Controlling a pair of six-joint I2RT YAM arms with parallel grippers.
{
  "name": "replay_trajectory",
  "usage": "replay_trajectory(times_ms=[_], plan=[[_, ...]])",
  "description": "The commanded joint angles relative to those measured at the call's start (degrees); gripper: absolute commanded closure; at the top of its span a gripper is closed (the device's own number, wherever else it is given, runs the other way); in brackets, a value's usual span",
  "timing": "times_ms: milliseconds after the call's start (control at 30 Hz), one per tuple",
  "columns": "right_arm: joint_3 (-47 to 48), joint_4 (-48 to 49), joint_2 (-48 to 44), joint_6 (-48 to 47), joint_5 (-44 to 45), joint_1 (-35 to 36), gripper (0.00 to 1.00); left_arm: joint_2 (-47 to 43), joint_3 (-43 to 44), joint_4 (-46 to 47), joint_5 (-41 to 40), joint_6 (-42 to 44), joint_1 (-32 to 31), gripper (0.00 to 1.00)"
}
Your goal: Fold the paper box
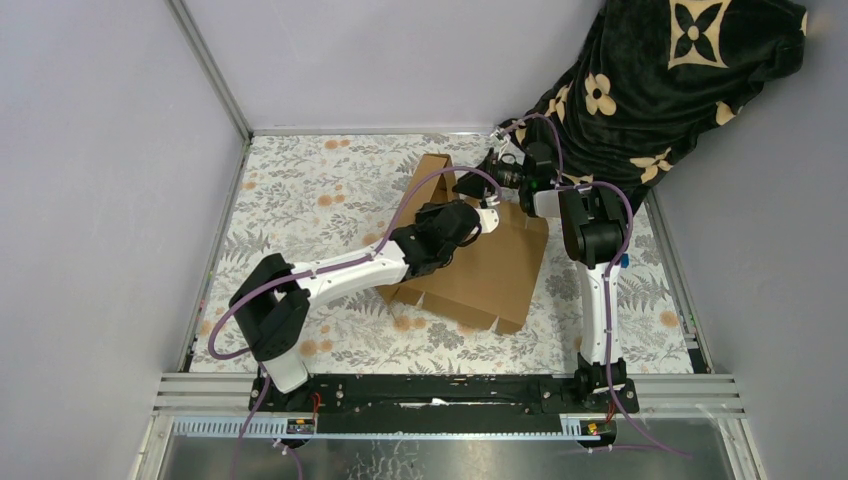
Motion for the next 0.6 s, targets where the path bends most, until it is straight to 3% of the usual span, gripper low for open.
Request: replay_trajectory(times_ms=[0, 100, 233, 400, 567], plan=[[2.99, 11.85, 0.49, 6.96, -2.94, 0.93, 0.24, -0.24, -1.21, -0.3, 3.58, -1.71, 0.78, 0.84], [4.7, 17.0, 2.22, 12.78, -4.88, 1.48, 0.24, -0.06, -1.07, -0.34, 3.86, -1.8, 1.01, 0.83], [6.48, 16.76, 3.48, 13.15, -6.13, 2.57, 0.23, -0.07, -1.08, -0.38, 4.41, -2.04, 1.13, 0.83], [6.88, 5.14, 2.72, 3.96, -5.3, 4.59, 0.27, -0.19, -1.0, -0.45, 4.82, -2.23, 1.37, 0.83], [5.89, -3.79, 0.24, -5.11, -2.04, 6.2, 0.43, -0.78, -0.73, -0.75, 5.81, -2.68, 1.38, 0.83]])
